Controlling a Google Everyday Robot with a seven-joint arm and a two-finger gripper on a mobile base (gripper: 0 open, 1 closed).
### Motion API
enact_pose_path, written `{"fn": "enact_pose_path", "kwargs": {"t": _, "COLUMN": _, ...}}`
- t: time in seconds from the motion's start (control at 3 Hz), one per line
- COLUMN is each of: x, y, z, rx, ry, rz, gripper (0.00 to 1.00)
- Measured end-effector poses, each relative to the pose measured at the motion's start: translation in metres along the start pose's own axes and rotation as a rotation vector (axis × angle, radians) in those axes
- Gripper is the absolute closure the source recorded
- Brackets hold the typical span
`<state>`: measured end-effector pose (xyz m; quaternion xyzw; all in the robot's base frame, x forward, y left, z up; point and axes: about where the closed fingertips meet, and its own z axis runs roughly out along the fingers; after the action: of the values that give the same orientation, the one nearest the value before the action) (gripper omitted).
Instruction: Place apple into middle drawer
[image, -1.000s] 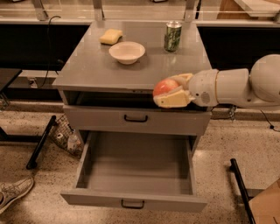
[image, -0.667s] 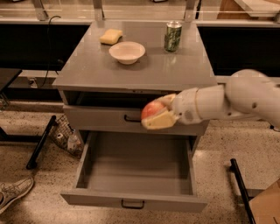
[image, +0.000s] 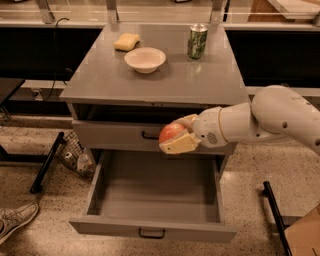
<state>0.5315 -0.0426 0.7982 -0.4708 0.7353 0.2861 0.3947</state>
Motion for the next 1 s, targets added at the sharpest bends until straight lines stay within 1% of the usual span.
{"fn": "enact_pose_path", "kwargs": {"t": 0.33, "x": 0.006, "y": 0.001, "z": 0.005, "rx": 0.008, "ry": 0.036, "rz": 0.034, "gripper": 1.00}}
{"fn": "enact_pose_path", "kwargs": {"t": 0.67, "x": 0.094, "y": 0.007, "z": 0.057, "rx": 0.002, "ry": 0.093, "rz": 0.124, "gripper": 1.00}}
{"fn": "enact_pose_path", "kwargs": {"t": 1.0, "x": 0.095, "y": 0.007, "z": 0.057, "rx": 0.003, "ry": 0.093, "rz": 0.124, "gripper": 1.00}}
